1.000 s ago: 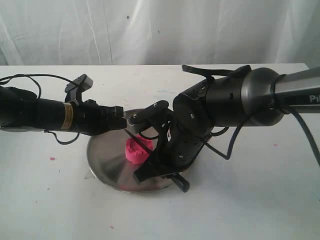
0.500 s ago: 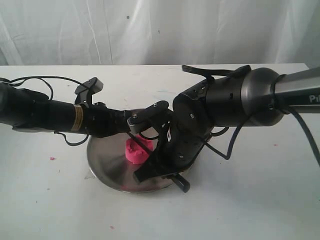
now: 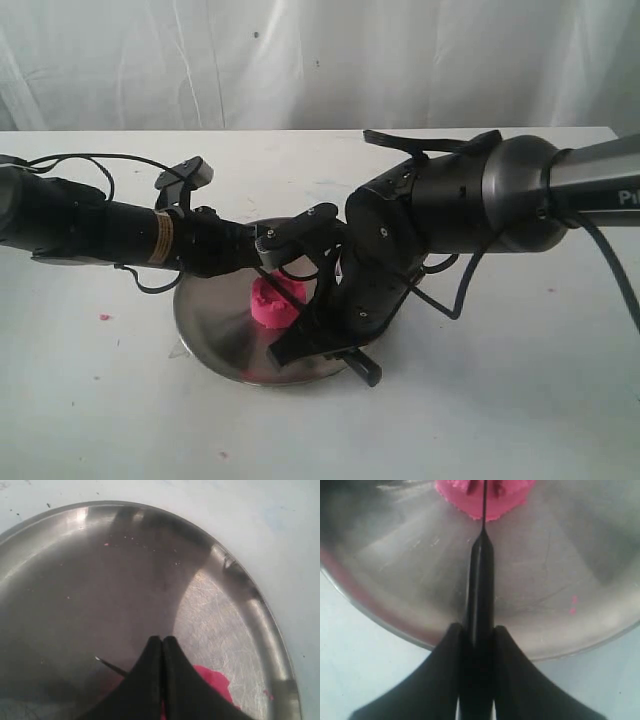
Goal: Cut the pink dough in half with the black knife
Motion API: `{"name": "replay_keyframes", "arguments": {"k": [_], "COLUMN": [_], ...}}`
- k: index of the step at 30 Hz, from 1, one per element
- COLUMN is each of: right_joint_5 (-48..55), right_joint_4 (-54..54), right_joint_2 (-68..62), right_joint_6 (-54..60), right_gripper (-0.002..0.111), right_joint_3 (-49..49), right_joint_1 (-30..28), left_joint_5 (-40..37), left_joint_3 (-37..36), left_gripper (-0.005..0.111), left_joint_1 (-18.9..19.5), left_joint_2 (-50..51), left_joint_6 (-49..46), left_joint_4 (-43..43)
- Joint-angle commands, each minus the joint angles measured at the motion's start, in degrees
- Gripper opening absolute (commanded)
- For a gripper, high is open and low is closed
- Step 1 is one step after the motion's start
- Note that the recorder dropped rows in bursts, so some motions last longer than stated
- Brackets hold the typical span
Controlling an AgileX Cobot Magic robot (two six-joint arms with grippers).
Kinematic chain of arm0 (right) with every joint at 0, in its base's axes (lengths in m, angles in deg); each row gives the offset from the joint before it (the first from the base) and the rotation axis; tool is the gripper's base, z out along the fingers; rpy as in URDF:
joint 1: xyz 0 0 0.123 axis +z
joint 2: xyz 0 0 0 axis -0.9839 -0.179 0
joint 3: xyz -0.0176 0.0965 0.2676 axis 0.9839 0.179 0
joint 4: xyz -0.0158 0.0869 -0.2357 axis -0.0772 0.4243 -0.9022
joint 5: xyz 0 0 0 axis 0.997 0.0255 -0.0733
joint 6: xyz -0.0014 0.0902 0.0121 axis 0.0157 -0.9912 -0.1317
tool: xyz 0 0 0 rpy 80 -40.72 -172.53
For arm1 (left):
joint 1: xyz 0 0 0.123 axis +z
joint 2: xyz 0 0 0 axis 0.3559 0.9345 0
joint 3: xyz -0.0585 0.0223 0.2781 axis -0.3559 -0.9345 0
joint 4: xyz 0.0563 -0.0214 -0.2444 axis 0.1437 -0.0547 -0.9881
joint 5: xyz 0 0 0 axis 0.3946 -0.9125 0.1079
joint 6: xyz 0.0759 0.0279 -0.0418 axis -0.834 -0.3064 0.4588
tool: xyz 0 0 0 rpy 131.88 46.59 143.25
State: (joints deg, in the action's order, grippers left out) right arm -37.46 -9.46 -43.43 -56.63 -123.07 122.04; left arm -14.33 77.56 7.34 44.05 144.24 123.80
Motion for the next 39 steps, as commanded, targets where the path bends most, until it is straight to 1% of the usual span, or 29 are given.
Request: {"name": "replay_keyframes", "arguments": {"k": [1, 28, 39], "right_joint_5": [0.53, -0.39, 0.84], "right_joint_4": [0.09, -0.32, -0.32], "right_joint_2": [-0.03, -2.55, -2.55], "right_joint_6": [0.5, 0.73, 0.73], "right_gripper": [0.0, 0.0, 0.0], "right_joint_3": [0.01, 0.01, -2.13], "right_joint_1": [-0.16, -0.16, -0.16], "left_joint_5": [-1.34, -1.39, -1.2], "left_joint_3": [-0.13, -0.13, -0.13], "left_gripper": [0.0, 0.0, 0.0], "left_joint_1": [-0.55, -0.55, -0.55], "left_joint_2": [-0.04, -0.04, 1.82], "left_joint_6": [-0.03, -0.41, 1.27], "left_joint_4": [1.23, 1.09, 3.86]}}
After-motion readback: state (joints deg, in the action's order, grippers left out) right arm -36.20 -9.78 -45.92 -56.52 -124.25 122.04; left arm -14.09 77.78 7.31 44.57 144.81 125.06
